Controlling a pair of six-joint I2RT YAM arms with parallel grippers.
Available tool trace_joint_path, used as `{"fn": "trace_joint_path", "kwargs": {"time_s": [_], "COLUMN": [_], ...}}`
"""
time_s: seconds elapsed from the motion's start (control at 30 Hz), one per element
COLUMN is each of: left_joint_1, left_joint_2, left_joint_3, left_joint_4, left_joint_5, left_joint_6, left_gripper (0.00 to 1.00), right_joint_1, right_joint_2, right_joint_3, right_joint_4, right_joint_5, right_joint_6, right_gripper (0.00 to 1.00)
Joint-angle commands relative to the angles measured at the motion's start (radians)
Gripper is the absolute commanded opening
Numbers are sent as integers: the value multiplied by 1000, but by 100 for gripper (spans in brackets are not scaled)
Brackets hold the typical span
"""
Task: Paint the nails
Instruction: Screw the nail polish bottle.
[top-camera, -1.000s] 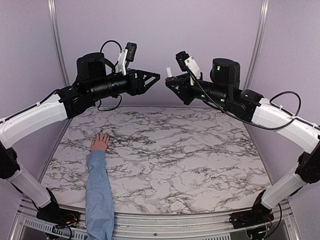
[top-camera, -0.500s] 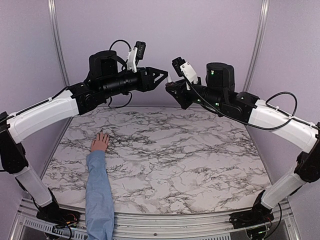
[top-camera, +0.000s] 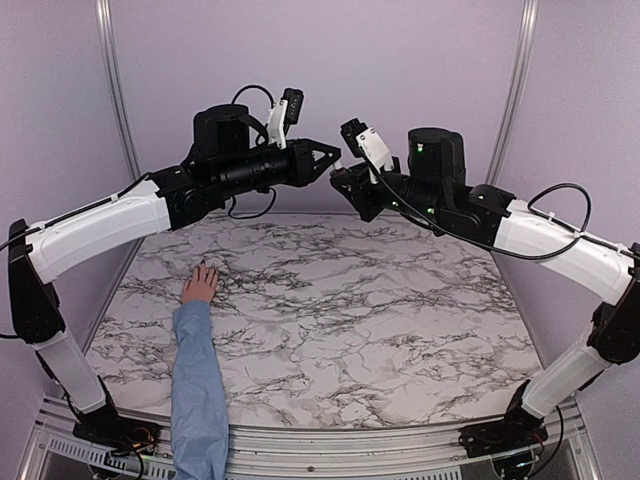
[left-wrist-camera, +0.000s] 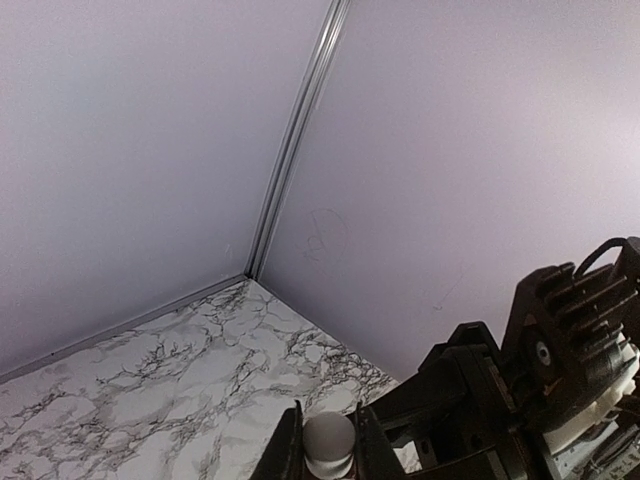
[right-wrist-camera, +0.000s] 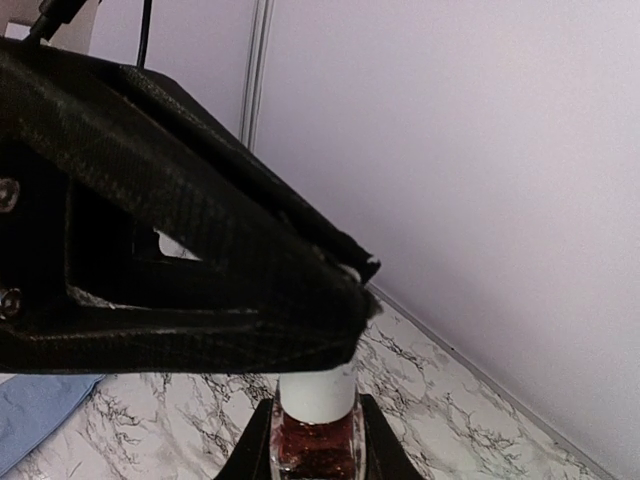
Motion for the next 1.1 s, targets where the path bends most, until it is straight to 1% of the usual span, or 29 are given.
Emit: {"fn": "trace_joint_path", "kwargs": {"time_s": [0.0,0.07,0.13,0.2,0.3,0.4,0.5,0.6,0.7,0.8,0.97,1.07], "left_joint_1": [-2,-2,0,1,16,40,62,78,86,91,92,94], "left_joint_2": [6,4,-6,-19,-39,-45,-50,-58,-74,-78,-57,-56], "left_joint_3": [26,20,0,-27,-74,-94,-105,-120,-139,-146,-134,-142], "left_joint_4": [-4,-4,3,22,68,76,76,76,72,67,64,65], "left_joint_5": [35,56,83,117,202,323,451,546,639,716,852,894], "left_joint_6": [5,12,23,34,33,55,87,125,184,211,193,188], "left_gripper": [8,2,0,0,0,0,0,0,1,3,3,3], "right_joint_1": [11,11,9,5,-4,-18,-32,-46,-53,-56,-53,-53], "right_joint_2": [7,5,-1,-8,-22,-31,-48,-60,-66,-63,-40,-38], "right_joint_3": [32,35,37,36,36,37,22,11,6,12,52,58], "right_joint_4": [10,17,31,46,68,84,120,169,208,238,209,212], "right_joint_5": [-7,-24,-74,-116,-206,-317,-456,-605,-724,-818,-893,-912], "right_joint_6": [-13,-13,-13,-11,-3,3,11,30,55,75,66,68], "right_gripper": [0,0,0,0,0,0,0,0,0,0,0,0]}}
